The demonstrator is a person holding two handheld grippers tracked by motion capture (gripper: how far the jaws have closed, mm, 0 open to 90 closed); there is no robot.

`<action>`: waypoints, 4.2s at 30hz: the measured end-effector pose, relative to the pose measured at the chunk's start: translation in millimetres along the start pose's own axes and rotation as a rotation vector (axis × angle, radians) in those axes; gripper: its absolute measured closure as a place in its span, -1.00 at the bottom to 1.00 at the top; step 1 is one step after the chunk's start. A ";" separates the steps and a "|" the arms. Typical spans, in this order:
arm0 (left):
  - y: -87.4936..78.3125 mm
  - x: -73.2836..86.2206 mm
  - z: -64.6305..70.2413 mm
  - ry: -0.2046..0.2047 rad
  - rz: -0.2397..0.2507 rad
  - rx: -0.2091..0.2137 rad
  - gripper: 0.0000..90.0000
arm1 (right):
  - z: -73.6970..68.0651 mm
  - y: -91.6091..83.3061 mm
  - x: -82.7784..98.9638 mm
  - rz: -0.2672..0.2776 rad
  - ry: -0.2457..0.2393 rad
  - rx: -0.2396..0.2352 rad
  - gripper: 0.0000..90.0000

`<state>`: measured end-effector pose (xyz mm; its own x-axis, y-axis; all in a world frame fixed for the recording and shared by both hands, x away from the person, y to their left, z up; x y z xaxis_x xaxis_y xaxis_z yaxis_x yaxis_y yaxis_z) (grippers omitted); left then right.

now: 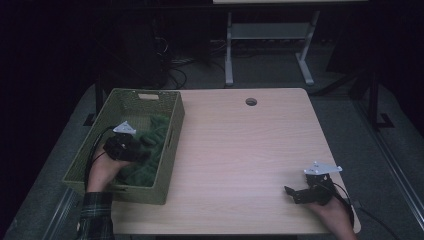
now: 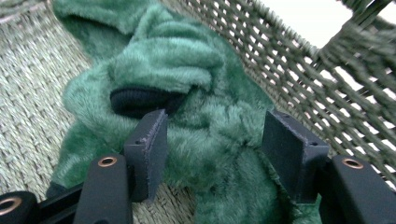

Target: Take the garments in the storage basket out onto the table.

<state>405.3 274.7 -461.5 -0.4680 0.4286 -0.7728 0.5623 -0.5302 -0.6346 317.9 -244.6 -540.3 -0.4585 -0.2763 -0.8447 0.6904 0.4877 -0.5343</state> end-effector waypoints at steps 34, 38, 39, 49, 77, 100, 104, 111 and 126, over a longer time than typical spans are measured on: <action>11.2 17.1 2.9 -0.106 -0.168 0.008 0.77 | 0.0 0.0 0.0 0.000 -0.001 0.000 -0.97; 5.0 11.2 1.8 -0.134 -0.117 0.023 0.78 | 0.0 0.0 0.0 0.000 -0.001 0.000 -0.97; 4.0 10.1 1.9 -0.139 -0.104 0.029 0.78 | 0.0 0.0 0.0 0.000 -0.001 0.000 -0.97; -16.2 -11.2 -1.5 -0.188 0.095 0.054 0.81 | 0.1 0.0 0.0 0.000 -0.001 0.000 -0.97; -80.0 -65.3 -1.0 -0.208 0.413 0.070 0.82 | 0.5 0.4 -0.3 0.001 0.000 0.003 -0.97; -119.4 -127.9 15.5 -0.156 0.541 0.142 0.83 | 0.6 0.4 -0.3 0.001 -0.001 0.003 -0.97; -123.5 -141.1 23.3 -0.132 0.558 0.154 0.83 | 0.6 0.4 -0.3 0.001 0.000 0.003 -0.97; -124.2 -163.1 40.5 -0.090 0.584 0.183 0.83 | 0.5 0.4 -0.3 0.001 0.000 0.003 -0.97; -93.9 -197.9 87.7 -0.023 0.584 0.268 0.83 | 0.6 0.4 -0.3 0.001 -0.001 0.003 -0.97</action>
<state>385.4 175.5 -248.3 -0.1528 -0.0002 -0.9883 0.5409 -0.8369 -0.0835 318.6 -244.9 -540.3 -0.4572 -0.2762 -0.8454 0.6929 0.4854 -0.5333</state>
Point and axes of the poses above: each handheld gripper's, and its own axes: y roughly forward along the jaws, x roughly out of its underside, z roughly to its right, the point moved 8 cm from there along y, roughly forward along the jaws, and after that the axes turned 13 degrees about z, right-handed, at the moved point
